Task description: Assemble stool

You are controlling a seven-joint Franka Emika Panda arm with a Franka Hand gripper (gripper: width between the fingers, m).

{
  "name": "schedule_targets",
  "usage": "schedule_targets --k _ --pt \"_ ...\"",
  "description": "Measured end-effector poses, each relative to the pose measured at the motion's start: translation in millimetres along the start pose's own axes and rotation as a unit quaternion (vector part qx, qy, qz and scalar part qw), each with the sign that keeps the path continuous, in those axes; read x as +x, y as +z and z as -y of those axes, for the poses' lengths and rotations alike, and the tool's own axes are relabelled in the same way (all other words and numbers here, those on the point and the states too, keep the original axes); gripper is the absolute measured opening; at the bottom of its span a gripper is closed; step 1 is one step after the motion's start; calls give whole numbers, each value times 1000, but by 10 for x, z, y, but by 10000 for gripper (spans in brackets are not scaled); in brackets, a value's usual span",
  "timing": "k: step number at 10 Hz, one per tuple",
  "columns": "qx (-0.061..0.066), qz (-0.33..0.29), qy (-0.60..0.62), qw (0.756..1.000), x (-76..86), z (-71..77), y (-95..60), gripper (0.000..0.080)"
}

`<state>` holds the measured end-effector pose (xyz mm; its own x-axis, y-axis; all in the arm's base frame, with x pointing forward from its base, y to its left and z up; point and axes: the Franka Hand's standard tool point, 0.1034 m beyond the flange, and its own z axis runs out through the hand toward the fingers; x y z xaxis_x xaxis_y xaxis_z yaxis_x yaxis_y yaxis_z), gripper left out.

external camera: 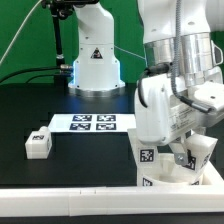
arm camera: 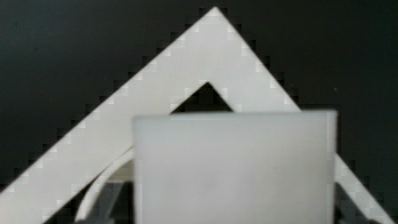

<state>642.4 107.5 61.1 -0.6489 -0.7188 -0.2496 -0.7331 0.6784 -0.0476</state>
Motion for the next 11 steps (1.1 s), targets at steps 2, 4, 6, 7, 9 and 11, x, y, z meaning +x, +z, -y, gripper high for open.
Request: schedule_targets --k 2,4,6,7,9,11 --pt "4 16 35 999 -9 -32 12 337" --pt "29 19 33 999 -28 -104 27 337" --pt "28 19 23 999 -22 -112 28 337" --pt "28 19 23 999 -22 -112 28 337" --pt "29 22 46 998 -3 -107 27 337" --pt "41 37 105 993 53 -118 13 337"
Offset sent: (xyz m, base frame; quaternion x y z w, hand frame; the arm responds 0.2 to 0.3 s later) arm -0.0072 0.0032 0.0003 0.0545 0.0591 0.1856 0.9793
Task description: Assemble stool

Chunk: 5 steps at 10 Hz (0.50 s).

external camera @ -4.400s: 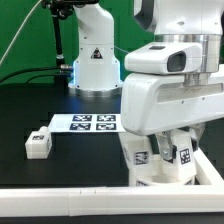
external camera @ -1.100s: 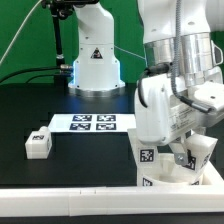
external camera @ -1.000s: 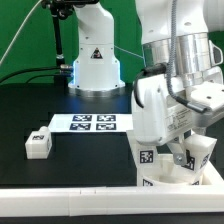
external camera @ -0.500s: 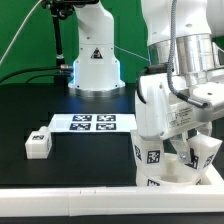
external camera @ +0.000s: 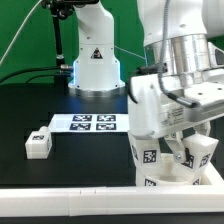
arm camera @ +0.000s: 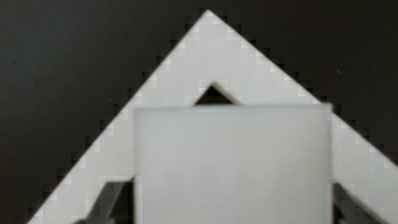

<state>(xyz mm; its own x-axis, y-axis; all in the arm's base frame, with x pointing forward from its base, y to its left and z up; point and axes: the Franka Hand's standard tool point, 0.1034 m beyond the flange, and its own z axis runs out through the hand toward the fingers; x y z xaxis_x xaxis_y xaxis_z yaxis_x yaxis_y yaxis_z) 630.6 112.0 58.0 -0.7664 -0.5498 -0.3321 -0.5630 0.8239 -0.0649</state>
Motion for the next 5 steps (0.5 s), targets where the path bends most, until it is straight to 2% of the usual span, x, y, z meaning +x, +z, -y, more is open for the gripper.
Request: schedule_targets --k 1,2,3,4,5 --pt "30 10 10 999 15 -6 -13 337" --pt "46 11 5 999 20 -42 -22 337" --pt "45 6 0 999 30 -52 -25 337" --pt "38 1 -27 999 41 -48 -30 337" --pt "38 1 -25 999 42 -49 -28 337"
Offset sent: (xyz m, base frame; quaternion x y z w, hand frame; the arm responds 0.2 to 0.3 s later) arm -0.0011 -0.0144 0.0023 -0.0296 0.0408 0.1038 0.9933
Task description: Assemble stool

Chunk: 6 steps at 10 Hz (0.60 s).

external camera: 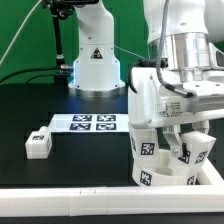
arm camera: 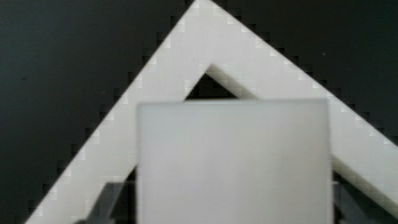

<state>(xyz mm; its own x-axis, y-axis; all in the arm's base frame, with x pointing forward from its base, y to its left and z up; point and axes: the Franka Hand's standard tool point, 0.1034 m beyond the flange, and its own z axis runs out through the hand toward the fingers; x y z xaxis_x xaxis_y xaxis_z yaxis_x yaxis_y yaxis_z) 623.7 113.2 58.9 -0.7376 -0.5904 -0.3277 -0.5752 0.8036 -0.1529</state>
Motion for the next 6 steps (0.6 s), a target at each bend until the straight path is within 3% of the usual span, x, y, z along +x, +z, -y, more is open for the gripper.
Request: schedule_targets --k 3,4,5,6 --pt "1 1 4 1000 11 19 -4 337" --pt "16 7 33 999 99 159 -32 337" --pt "40 11 76 996 239 273 -56 337" --pt "79 18 99 992 323 339 -106 337"
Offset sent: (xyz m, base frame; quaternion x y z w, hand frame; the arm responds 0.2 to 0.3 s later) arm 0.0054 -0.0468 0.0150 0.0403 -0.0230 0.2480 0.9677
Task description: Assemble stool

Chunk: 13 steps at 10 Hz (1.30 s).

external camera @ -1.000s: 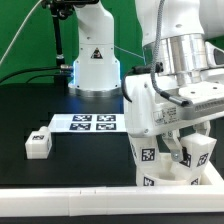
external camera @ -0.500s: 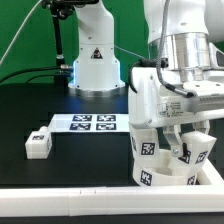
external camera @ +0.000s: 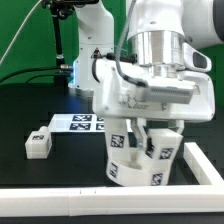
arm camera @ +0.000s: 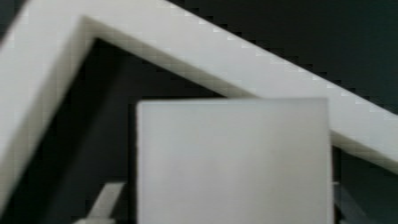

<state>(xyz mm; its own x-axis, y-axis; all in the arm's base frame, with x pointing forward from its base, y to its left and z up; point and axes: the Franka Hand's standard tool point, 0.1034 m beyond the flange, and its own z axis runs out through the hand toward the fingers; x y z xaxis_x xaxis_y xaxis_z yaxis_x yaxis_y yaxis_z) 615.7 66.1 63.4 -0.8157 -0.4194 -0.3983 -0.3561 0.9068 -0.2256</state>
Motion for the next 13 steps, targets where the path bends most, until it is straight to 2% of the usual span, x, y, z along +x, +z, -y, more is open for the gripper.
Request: schedule_targets --k 1,2,4,6,7,8,9,10,11,13 --pt "56 11 25 998 40 118 -67 337" --pt "57 5 10 998 114 146 -36 337" --pt "73 1 -22 997 163 266 -45 337" --pt "86 -3 -50 995 192 352 -59 575" --pt "91 -5 -62 994 204 387 -65 626" --pt "103 -5 -79 992 184 428 -103 626" --pt "112 3 -110 988 81 439 -215 645" --pt "115 9 -137 984 -9 460 -331 648" --pt "129 19 -149 980 -122 497 -469 648" --pt "133 35 -226 964 -364 515 -694 649"
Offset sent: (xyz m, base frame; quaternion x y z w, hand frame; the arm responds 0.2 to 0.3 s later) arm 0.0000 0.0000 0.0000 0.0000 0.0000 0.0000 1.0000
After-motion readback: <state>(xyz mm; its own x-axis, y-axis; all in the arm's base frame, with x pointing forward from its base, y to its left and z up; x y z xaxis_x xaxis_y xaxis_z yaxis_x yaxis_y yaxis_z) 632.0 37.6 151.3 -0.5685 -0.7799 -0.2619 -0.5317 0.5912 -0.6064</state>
